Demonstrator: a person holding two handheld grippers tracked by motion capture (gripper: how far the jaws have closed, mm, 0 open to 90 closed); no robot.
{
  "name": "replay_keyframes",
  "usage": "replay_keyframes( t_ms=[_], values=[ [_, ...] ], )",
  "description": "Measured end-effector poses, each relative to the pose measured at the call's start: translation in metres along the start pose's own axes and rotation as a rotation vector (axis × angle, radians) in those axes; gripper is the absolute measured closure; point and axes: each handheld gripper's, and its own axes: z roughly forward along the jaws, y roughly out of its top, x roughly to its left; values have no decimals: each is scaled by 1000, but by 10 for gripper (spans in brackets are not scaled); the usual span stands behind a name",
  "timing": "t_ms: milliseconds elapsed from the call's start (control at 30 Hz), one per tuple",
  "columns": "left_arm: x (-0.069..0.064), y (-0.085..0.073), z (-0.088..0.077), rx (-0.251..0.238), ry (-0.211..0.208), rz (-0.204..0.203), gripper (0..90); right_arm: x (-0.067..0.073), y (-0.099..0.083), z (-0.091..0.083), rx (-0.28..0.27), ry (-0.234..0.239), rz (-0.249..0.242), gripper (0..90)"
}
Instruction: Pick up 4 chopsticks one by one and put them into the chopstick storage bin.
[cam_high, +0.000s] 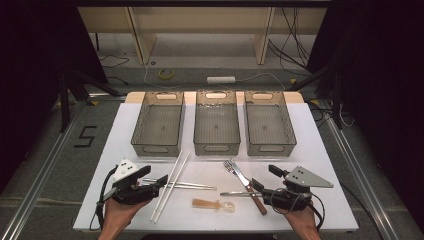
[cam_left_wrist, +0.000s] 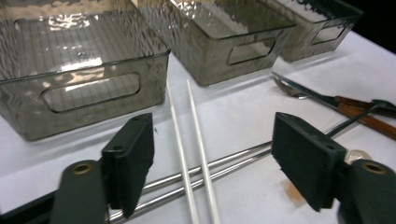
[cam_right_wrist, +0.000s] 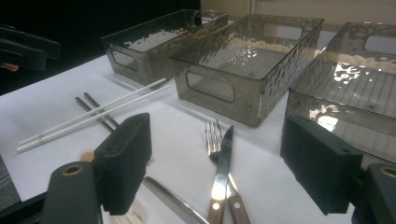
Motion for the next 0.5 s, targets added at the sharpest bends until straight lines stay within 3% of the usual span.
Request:
replay_keyframes(
  t_ms=[167,267,333,367,500],
  values=[
    [1,2,1,81,30,13,401,-1,0,1,7,3,3,259],
    [1,0,5,150,20,-9,448,-1,0,0,7,2,5,262],
    [1,0,7,163,20,-8,467,-1,-1,0,8,3,5,262],
    [1,-1,9,200,28,6,479,-2,-1,1,15,4,7,262],
    [4,-4,13,243,42,6,529,-1,-1,2,19,7,6,262]
  ],
)
